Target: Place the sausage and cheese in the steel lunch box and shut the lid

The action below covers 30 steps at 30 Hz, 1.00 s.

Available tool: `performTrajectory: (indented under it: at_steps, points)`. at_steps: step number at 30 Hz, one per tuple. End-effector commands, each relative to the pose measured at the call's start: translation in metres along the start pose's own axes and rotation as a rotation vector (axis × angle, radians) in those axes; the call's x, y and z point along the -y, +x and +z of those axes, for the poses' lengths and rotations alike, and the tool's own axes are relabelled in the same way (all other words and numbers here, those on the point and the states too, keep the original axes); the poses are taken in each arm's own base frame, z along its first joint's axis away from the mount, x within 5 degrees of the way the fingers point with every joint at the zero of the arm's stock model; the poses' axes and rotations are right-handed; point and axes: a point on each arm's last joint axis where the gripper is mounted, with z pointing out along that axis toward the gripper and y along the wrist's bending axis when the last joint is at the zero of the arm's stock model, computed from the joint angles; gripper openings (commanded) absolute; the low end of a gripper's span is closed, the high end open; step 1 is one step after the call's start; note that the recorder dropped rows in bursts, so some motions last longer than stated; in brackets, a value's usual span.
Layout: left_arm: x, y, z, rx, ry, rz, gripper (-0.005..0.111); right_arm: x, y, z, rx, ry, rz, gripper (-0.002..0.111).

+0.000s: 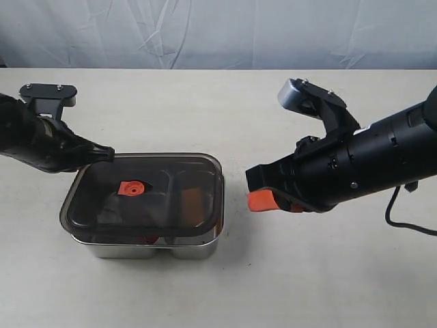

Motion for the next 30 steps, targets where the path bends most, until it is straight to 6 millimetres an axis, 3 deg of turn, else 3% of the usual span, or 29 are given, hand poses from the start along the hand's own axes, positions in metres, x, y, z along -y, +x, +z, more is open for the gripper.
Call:
performTrajectory:
  at_steps: [1,8,14,30]
  points:
    - [0.005,0.002,0.000,-0.014,0.036,-0.006,0.000,0.000,0.000,0.000,0.010,0.006,-0.009,-0.001]
    - [0.006,0.002,-0.003,-0.027,0.052,0.007,0.000,0.000,-0.001,0.000,0.015,0.009,-0.009,-0.001]
    - [0.007,-0.005,-0.024,0.025,0.062,0.010,0.000,0.003,-0.002,0.000,0.033,0.034,-0.024,-0.001]
    - [0.001,-0.004,-0.027,0.007,0.036,0.069,0.000,0.003,-0.003,0.000,0.039,0.038,-0.021,-0.001]
